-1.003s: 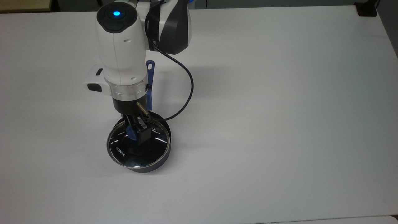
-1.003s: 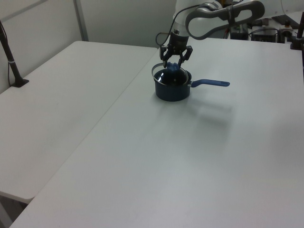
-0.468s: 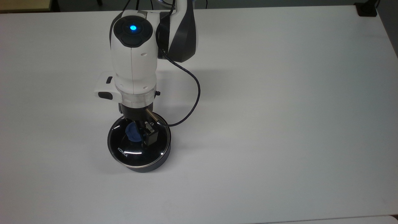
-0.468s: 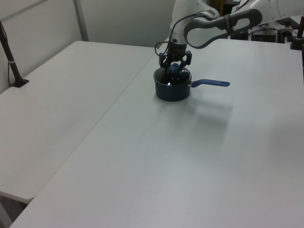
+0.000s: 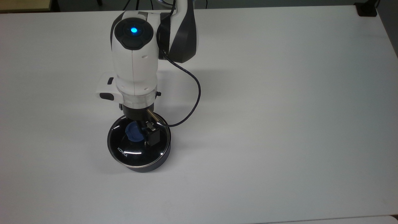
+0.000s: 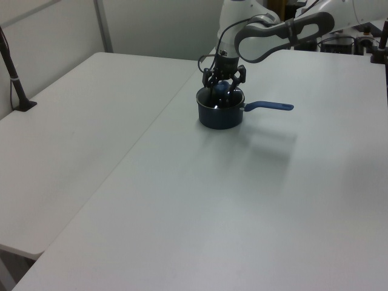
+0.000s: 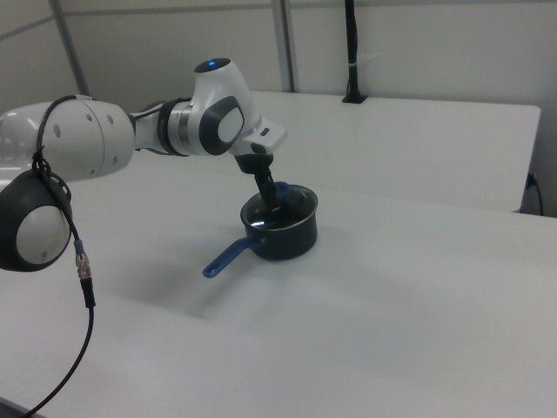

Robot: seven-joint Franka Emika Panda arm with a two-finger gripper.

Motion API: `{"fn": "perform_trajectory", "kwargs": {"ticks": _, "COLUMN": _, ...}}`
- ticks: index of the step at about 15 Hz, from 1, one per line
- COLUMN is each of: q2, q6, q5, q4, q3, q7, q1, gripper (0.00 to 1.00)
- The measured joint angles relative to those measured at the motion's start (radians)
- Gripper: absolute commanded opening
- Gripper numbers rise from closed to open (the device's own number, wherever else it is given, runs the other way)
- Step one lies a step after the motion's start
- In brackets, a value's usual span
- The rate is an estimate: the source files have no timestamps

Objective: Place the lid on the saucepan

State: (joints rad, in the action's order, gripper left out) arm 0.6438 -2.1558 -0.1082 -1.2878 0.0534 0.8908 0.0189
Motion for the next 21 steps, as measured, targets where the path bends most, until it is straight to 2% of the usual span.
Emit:
{"fn": "perform_trajectory", "kwargs": {"ticks": 3, "q2": -0.013, "q6": 0.052, "q5": 0.034, "q4": 0.003, "q3": -0.003, "q7": -0.039, "q1": 0.024, "gripper": 1.00}}
{"fn": "perform_trajectory", "kwargs": {"ticks": 4, "q2": -0.033, "q6": 0.089, "q5": 0.063, "q4": 0.003, "q3": -0.003, "q7": -0.071, "q1": 0.036, "gripper": 1.00}}
{"fn": "perform_trajectory", "kwargs": {"ticks": 7, "q2": -0.106, "q6": 0.203, "q5": 0.088, "q4": -0.018, "q3": -0.008, "q7": -0.208, "q1": 0.043, "gripper": 1.00}}
{"fn": "perform_trajectory", "kwargs": {"ticks": 8, "q2": -0.141, "q6": 0.235, "q5": 0.091, "q4": -0.043, "q3": -0.021, "q7": -0.271, "q1": 0.042, "gripper": 1.00}}
{"fn": "perform_trajectory", "kwargs": {"ticks": 10, "q2": -0.269, "q6": 0.283, "q5": 0.091, "q4": -0.166, "q3": -0.061, "q7": -0.441, "q1": 0.043, "gripper": 1.00}}
{"fn": "perform_trajectory", "kwargs": {"ticks": 13, "q2": -0.412, "q6": 0.323, "q5": 0.091, "q4": -0.299, "q3": -0.066, "q7": -0.617, "q1": 0.040, "gripper": 1.00}}
{"fn": "perform_trajectory", "kwargs": {"ticks": 16, "q2": -0.532, "q6": 0.386, "q5": 0.091, "q4": -0.381, "q3": -0.066, "q7": -0.707, "q1": 0.037, "gripper": 1.00}}
{"fn": "perform_trajectory", "kwargs": {"ticks": 18, "q2": -0.572, "q6": 0.414, "q5": 0.091, "q4": -0.407, "q3": -0.066, "q7": -0.775, "q1": 0.037, "gripper": 1.00}}
{"fn": "perform_trajectory", "kwargs": {"ticks": 21, "q2": -0.580, "q6": 0.430, "q5": 0.091, "q4": -0.421, "q3": -0.064, "q7": -0.841, "q1": 0.035, "gripper": 1.00}}
